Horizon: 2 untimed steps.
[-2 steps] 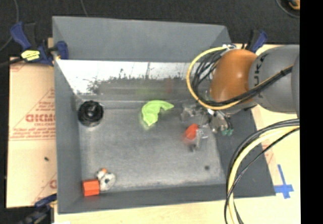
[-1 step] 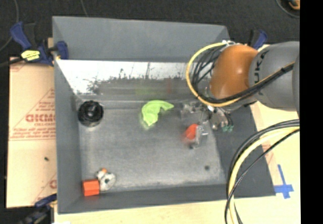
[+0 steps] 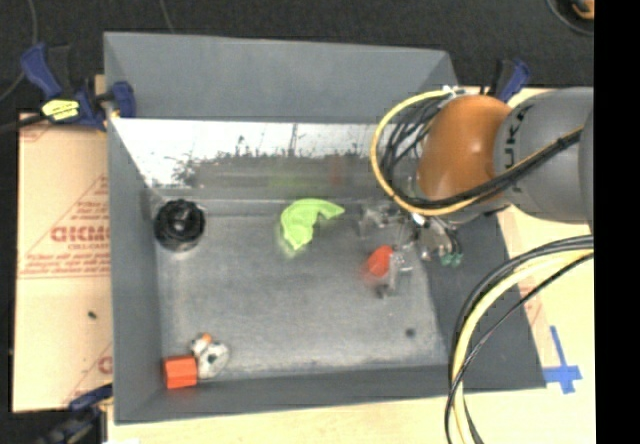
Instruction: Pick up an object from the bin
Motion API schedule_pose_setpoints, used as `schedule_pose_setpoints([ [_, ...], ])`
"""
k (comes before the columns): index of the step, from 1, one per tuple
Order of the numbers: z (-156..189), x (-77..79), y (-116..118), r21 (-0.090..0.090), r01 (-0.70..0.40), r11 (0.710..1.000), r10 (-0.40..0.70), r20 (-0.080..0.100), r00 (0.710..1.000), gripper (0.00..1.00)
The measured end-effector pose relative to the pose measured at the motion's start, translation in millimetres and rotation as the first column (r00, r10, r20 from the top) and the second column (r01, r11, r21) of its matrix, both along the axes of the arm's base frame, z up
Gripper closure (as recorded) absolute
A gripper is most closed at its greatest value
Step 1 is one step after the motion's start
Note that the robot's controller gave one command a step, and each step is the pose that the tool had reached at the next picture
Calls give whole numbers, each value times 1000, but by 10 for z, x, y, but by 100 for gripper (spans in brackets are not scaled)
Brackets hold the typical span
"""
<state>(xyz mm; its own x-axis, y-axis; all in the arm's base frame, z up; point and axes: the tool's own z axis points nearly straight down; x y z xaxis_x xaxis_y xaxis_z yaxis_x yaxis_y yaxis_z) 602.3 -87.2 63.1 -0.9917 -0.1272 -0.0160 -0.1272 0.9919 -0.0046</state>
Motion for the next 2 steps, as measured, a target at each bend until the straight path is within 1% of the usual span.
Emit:
schedule_pose_setpoints([
  [1,97,42,32,-3,-10,1000,10,1,1000,100],
  [2,97,42,31,-3,-10,1000,10,1,1000,100],
])
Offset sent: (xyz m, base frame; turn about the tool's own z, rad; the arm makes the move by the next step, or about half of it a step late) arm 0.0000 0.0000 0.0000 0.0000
